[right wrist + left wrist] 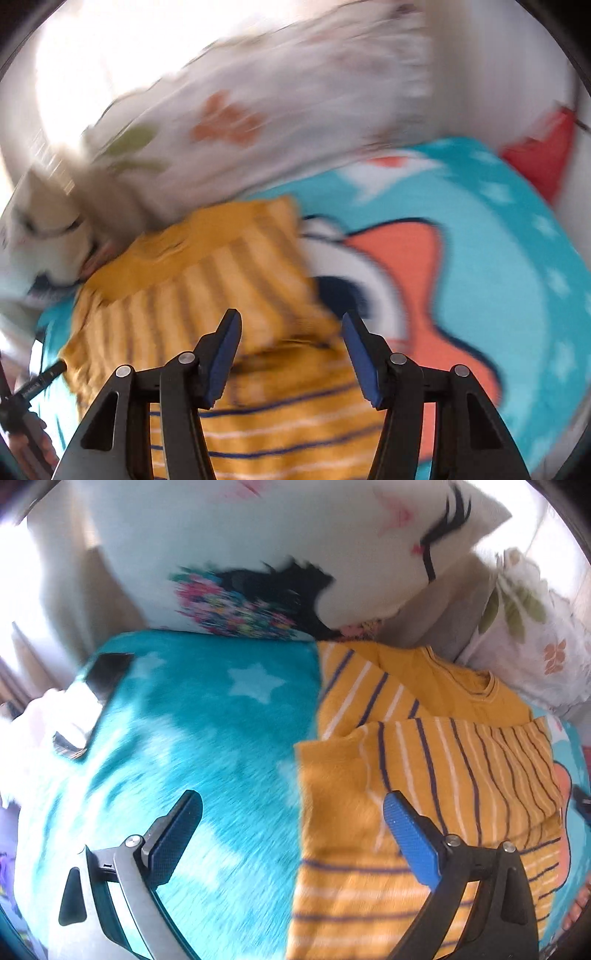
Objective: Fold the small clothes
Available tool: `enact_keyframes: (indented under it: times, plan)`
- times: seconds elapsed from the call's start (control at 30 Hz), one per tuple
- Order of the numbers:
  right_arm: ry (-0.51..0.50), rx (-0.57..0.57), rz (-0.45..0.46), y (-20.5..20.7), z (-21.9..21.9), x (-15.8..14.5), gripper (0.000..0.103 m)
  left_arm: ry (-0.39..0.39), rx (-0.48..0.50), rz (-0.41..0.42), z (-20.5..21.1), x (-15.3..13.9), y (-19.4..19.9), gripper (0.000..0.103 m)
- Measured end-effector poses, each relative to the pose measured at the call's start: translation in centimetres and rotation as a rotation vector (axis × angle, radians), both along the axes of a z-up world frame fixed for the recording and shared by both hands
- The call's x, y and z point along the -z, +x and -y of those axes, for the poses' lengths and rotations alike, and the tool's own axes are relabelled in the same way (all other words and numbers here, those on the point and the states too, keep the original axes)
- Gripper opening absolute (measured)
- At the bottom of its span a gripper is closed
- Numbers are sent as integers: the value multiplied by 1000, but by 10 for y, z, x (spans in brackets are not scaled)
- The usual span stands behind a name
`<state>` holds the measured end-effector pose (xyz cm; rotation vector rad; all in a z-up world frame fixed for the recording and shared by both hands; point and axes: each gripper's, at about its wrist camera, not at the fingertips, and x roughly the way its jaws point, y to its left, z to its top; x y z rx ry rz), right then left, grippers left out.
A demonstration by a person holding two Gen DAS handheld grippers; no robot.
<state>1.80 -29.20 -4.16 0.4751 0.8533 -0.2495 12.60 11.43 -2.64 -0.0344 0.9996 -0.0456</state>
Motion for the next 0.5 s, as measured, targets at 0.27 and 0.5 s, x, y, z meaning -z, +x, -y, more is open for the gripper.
enact_keyframes:
  times: [0.27, 0.5]
  plan:
    - [87, -32, -108, 16, 29, 54, 61, 27, -163, -47, -43, -2, -66, 98]
    - [158, -219, -145, -50, 54, 49, 65, -171, -192, -144, -55, 30, -123, 97]
